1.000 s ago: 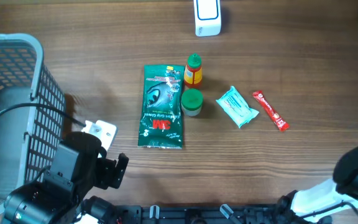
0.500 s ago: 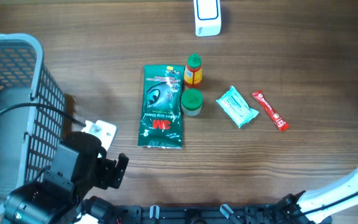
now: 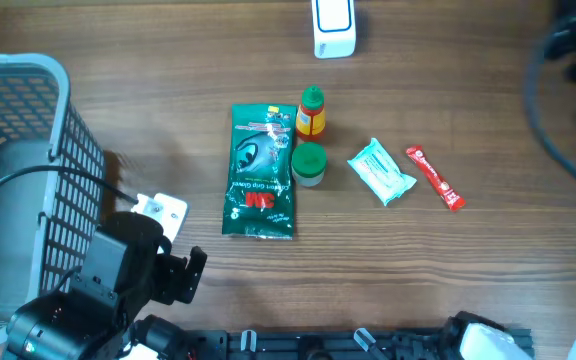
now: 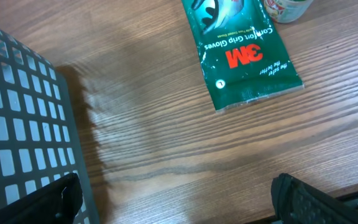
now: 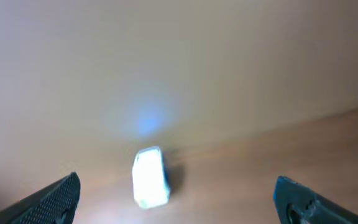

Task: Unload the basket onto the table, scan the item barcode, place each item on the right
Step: 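Reach right gripper to red Nescafe stick and grasp it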

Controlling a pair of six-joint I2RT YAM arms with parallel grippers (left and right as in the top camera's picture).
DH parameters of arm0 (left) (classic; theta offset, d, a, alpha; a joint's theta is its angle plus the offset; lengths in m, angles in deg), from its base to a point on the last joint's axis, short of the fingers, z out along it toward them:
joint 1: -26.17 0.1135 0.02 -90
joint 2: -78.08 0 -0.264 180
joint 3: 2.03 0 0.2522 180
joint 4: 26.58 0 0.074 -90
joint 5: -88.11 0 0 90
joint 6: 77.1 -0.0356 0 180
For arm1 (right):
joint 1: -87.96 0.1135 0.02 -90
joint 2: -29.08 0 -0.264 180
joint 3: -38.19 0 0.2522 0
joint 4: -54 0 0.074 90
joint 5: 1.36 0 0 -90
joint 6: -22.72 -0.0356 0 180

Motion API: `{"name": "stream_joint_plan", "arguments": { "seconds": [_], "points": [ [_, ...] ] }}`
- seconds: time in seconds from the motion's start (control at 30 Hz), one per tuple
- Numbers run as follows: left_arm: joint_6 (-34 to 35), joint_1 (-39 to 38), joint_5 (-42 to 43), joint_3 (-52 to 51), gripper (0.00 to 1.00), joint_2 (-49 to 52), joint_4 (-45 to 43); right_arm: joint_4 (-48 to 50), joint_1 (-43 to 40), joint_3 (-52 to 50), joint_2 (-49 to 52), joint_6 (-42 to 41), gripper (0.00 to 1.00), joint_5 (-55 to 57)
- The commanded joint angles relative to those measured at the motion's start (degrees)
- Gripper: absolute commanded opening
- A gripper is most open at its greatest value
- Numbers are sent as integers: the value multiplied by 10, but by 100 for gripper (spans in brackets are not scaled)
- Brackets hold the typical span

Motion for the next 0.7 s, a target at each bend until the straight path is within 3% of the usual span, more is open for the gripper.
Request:
{"name": "stream_joint_plan", "arguments": {
  "seconds": [0.0,0.13,0.3,0.43,0.47,0.53,0.67],
  "points": [
    [-5,2,5,2,100,-2,-2,-120,90,-1,82,243,100,-17],
    [-5,2,5,2,100,-2,-2,-198,129,-1,247,280,94,69],
    [-5,2,5,2,100,-2,-2,-306,130,-1,429,277,80,82],
    [-5,2,5,2,100,-2,-2,-367,130,-1,460,279,67,85],
    [-5,2,5,2,100,-2,-2,-378,130,-2,460,262,58,116],
    [-5,2,5,2,100,-2,-2,-376,130,-7,460,203,58,180],
    [-5,2,5,2,100,-2,-2,-312,130,-44,460,166,59,261]
  ]
}}
